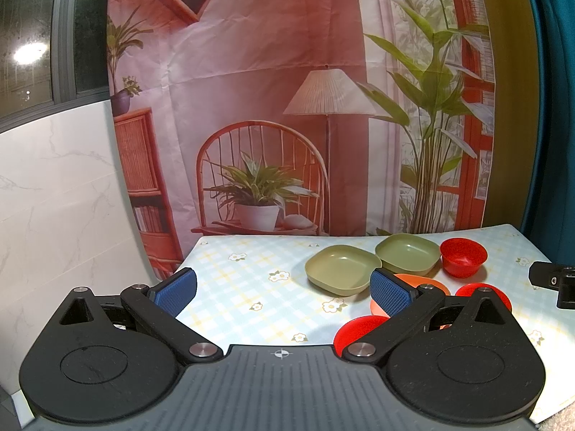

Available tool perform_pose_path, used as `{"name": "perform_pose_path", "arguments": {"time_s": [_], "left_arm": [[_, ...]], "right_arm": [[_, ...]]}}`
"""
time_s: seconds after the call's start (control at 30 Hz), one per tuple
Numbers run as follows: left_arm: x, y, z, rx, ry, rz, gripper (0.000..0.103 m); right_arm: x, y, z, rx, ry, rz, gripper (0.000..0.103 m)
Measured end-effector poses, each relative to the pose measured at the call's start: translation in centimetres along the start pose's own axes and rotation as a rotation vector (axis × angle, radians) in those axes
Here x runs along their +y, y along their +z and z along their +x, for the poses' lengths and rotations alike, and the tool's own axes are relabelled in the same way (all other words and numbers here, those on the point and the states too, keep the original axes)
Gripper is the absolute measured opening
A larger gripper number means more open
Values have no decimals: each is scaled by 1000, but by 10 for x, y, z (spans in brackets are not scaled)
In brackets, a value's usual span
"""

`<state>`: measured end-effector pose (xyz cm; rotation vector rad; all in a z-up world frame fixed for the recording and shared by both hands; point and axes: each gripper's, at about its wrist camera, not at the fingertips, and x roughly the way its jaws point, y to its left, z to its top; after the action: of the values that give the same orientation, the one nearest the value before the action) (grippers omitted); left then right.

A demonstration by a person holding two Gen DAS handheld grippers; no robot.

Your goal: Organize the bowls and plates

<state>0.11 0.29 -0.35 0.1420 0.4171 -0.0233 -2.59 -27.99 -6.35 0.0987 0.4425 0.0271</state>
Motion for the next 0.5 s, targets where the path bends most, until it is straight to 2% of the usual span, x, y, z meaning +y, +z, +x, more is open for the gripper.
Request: {"name": "perform_pose_path", "arguments": {"time_s": [0.5], "left_arm": [[-2,0,-1,-4,0,9,103]], "right_arm": [[-1,-1,-2,-4,0,3,103]]}}
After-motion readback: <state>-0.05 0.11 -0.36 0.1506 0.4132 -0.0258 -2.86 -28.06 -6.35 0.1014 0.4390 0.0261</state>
